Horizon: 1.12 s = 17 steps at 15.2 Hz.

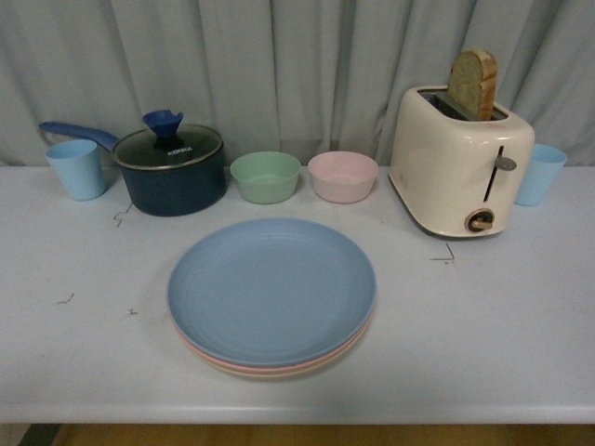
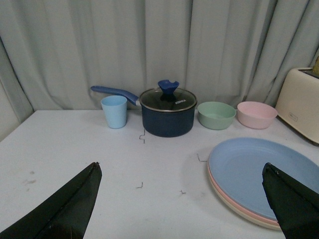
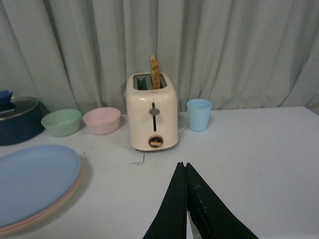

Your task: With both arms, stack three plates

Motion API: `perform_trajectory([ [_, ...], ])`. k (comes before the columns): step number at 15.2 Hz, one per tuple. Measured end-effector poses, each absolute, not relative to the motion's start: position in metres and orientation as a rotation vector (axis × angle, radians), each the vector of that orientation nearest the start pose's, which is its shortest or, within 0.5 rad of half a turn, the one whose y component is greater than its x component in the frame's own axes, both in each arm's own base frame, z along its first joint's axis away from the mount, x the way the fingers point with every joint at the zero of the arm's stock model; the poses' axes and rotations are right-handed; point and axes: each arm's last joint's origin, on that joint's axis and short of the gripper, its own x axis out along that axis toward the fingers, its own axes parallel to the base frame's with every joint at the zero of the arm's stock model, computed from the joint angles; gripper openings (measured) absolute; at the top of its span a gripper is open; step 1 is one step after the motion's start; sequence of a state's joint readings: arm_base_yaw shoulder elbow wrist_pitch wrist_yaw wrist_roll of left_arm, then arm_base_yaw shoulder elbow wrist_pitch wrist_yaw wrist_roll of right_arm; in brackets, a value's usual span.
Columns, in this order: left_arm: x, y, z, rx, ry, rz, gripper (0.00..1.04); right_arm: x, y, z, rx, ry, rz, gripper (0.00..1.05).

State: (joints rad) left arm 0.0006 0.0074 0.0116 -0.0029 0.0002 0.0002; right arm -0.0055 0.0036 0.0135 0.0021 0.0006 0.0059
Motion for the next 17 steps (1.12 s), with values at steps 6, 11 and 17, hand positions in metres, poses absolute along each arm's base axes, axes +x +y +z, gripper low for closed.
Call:
perform_trajectory([
  [6, 0.0975, 0.0001, 0.1666, 0.0, -0.001, 0.001, 0.98, 0.0972, -0.0005, 0.1669, 0.006, -0.005, -0.006, 0.41],
  [11, 0.0975, 0.0001, 0.1666, 0.0, -0.001, 0.001, 0.98, 0.0972, -0.0005, 0.1669, 0.006, -0.005, -0.006, 0.94],
  [17, 0.0975, 0.0001, 0.1666, 0.0, -0.001, 0.001, 0.98, 0.0972, -0.0006, 0.1669, 0.006, -0.005, -0.006, 0.98],
])
